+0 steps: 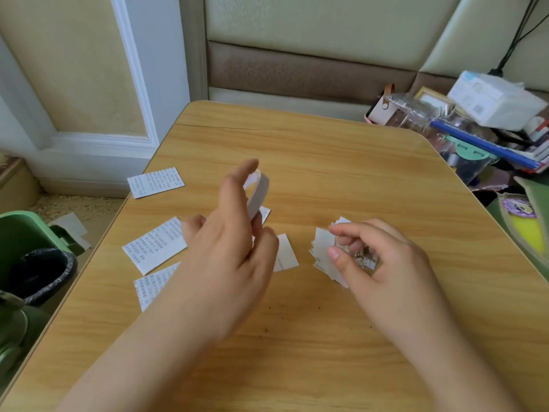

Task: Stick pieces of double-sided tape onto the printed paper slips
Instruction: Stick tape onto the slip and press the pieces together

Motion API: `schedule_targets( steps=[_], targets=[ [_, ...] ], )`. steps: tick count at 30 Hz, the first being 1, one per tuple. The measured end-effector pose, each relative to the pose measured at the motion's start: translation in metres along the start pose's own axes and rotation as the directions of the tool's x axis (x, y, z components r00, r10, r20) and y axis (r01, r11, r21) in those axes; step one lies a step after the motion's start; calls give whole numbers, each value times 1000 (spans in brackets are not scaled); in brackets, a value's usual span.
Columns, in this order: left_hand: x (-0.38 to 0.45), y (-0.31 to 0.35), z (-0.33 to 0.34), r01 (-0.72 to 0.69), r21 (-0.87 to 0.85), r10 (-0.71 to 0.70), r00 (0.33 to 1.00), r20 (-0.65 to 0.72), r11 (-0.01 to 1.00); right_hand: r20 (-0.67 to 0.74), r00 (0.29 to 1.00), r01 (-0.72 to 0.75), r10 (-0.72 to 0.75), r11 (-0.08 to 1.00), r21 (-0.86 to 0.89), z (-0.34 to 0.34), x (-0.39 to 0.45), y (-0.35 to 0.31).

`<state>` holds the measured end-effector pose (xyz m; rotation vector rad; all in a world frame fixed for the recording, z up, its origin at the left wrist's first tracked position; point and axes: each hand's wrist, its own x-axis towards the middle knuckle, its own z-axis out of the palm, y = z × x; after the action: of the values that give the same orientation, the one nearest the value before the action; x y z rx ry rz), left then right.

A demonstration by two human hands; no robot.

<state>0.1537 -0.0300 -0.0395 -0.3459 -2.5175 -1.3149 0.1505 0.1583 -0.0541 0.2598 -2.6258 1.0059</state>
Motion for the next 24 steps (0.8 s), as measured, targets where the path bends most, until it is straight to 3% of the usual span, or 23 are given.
schedule_targets(
  steps=[3, 7, 14, 24],
  targets=[
    [-1, 4, 0, 67, -312, -72, 997, -2, 948, -137, 983, 127, -119, 991, 52, 2, -2, -15],
    [-1, 7, 3, 102, -476, -83, 995, 61, 873, -235, 941, 266, -244, 962, 66, 7, -6, -33],
    [-3, 11, 7, 128, -552, -41, 985, 168, 824, -230, 923, 327, -308, 944, 48, 15, -4, -40],
    [-4, 17, 4, 68, -509, 37, 980, 193, 858, -324, 901, 316, -288, 948, 36, 16, 0, -39]
  ],
)
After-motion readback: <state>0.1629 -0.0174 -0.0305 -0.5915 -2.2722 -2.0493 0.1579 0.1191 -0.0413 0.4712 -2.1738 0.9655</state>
